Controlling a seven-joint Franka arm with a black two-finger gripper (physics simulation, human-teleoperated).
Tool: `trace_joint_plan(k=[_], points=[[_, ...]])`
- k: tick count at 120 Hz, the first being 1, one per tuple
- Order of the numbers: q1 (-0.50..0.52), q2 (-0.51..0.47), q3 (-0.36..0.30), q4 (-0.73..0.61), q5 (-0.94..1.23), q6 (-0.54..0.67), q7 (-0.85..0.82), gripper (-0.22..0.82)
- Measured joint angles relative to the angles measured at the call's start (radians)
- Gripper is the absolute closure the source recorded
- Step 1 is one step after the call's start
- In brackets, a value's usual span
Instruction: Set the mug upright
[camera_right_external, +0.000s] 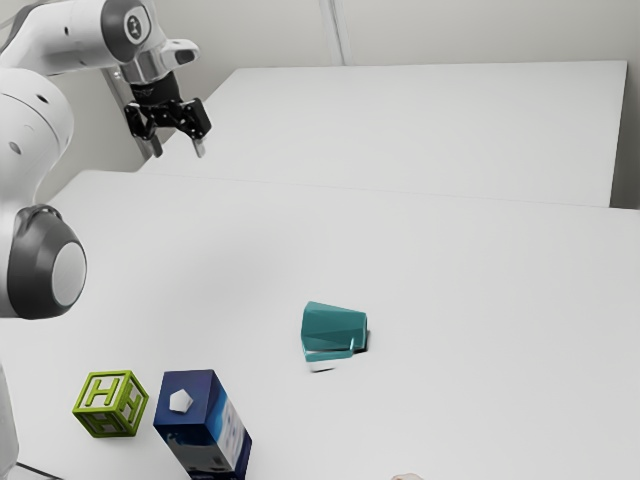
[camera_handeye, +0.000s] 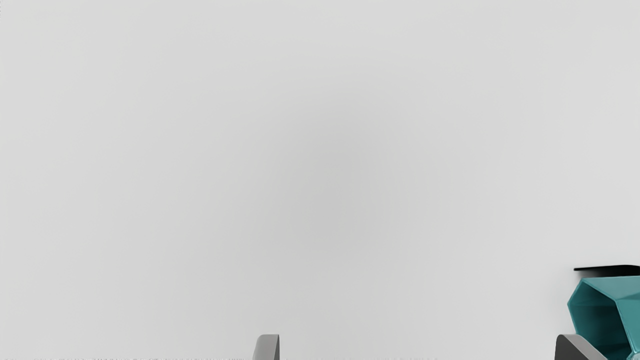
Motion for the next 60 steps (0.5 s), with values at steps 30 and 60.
trace_joint_plan(k=[30, 60], points=[[-0.003, -0.129, -0.023, -0.159, -0.011, -0.015, -0.001, 0.0], [-0.032, -0.477, -0.119, -0.727, -0.053, 0.215, -0.017, 0.0]])
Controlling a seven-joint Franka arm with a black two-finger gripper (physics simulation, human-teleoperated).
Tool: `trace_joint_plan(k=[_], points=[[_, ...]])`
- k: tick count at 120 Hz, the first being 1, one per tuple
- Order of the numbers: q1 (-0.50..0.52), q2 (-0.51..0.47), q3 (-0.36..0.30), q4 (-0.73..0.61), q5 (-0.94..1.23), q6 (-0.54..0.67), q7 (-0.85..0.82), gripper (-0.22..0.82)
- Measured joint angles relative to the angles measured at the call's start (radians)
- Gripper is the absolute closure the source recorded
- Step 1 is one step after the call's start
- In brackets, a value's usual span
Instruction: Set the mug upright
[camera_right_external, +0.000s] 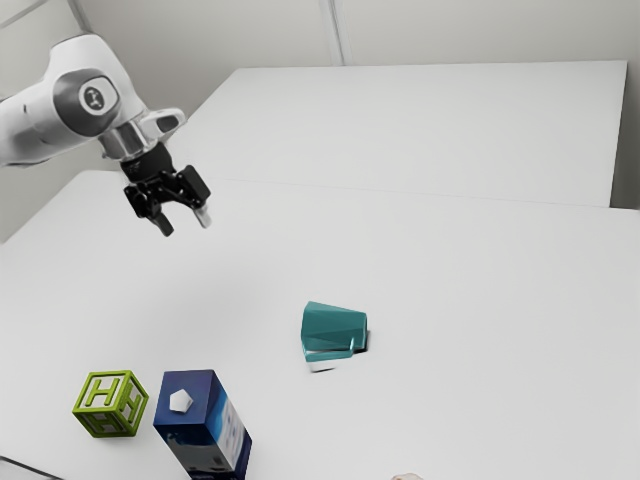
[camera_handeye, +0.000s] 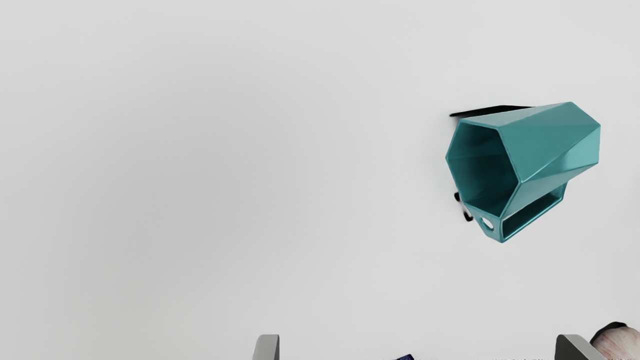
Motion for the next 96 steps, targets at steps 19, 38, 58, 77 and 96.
trace_joint_plan(k=[19, 38, 58, 77, 96], points=[[-0.003, -0.144, -0.003, -0.267, -0.111, 0.167, -0.018, 0.0], [-0.042, -0.177, -0.005, -0.415, -0.236, 0.319, -0.028, 0.0], [-0.073, -0.148, -0.005, -0.491, -0.423, 0.446, 0.005, 0.0], [-0.098, -0.068, -0.005, -0.51, -0.588, 0.531, 0.072, 0.0], [-0.111, 0.022, -0.011, -0.5, -0.72, 0.58, 0.153, 0.0]])
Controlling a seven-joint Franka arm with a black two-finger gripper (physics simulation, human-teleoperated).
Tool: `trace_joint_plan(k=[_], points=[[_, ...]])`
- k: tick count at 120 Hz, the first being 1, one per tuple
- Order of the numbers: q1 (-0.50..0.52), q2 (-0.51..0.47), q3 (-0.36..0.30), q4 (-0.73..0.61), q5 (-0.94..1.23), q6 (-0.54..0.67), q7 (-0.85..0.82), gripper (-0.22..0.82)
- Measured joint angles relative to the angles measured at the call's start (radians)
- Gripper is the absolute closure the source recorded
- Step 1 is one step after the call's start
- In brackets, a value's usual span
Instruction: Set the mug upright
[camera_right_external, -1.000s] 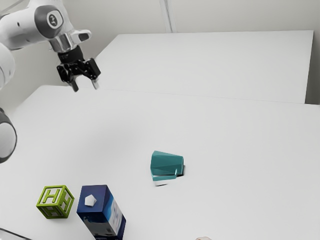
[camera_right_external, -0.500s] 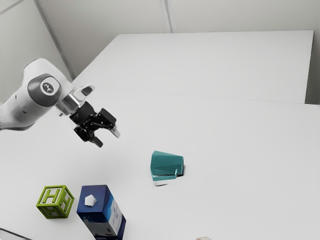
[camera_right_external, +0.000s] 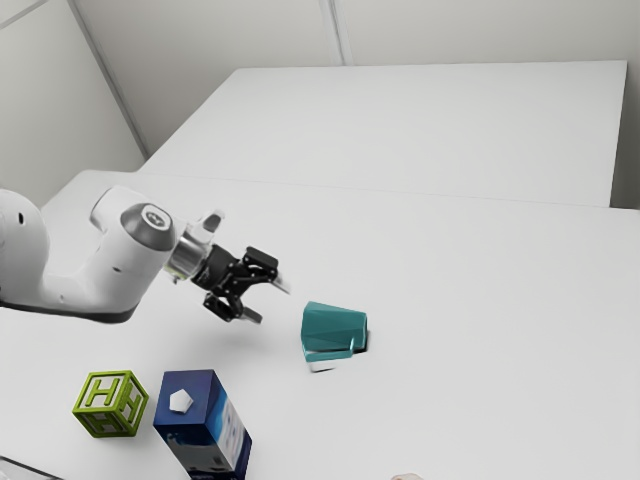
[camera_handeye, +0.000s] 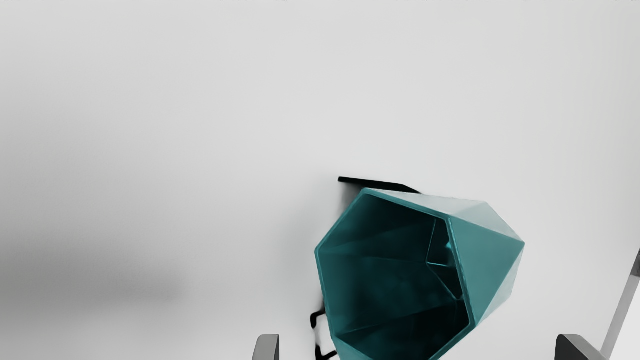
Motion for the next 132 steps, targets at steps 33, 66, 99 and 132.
trace_joint_plan(k=[33, 66, 99, 132], points=[[-0.024, 0.115, -0.028, 0.031, -0.154, 0.017, 0.145, 0.0], [-0.034, 0.126, -0.061, 0.043, -0.257, -0.001, 0.253, 0.0], [-0.034, 0.129, -0.077, 0.041, -0.325, -0.032, 0.327, 0.0], [-0.038, 0.153, -0.106, 0.042, -0.385, -0.047, 0.375, 0.0]])
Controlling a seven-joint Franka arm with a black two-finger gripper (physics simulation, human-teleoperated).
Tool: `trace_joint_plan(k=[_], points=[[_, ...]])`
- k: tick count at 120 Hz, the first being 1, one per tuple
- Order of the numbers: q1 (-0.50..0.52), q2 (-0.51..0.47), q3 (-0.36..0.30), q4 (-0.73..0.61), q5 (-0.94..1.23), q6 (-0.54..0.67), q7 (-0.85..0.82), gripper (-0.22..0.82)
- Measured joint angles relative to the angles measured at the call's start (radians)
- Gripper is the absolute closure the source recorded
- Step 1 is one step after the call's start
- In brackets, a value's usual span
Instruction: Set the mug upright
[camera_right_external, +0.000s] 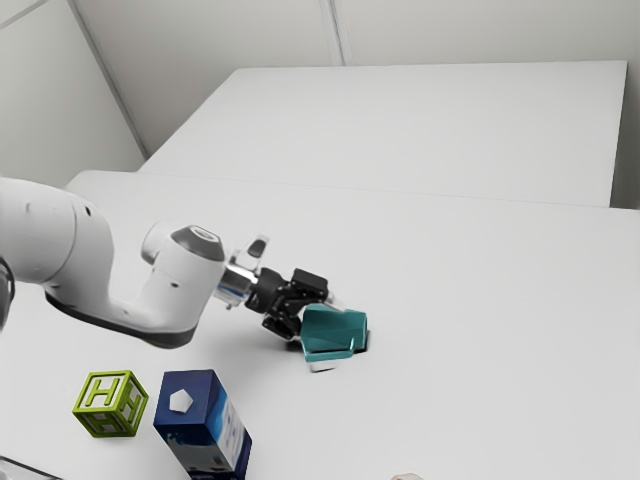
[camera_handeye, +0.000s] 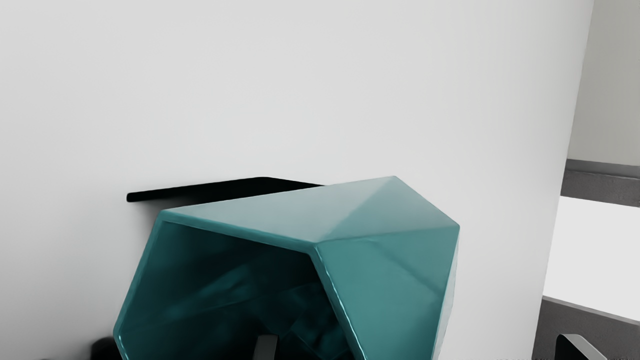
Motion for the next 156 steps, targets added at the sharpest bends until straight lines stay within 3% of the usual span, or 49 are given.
trace_joint_plan(k=[16, 76, 105, 135, 156], points=[[0.002, 0.008, -0.002, 0.0, -0.025, -0.007, 0.02, 0.02], [0.003, 0.005, -0.001, 0.0, -0.037, -0.015, 0.072, 0.56], [0.001, -0.021, -0.001, 0.001, -0.03, -0.006, 0.092, 0.72], [-0.014, -0.147, -0.007, -0.001, 0.007, 0.029, 0.103, 0.76], [-0.015, -0.252, -0.007, -0.002, 0.208, 0.081, 0.069, 0.77]])
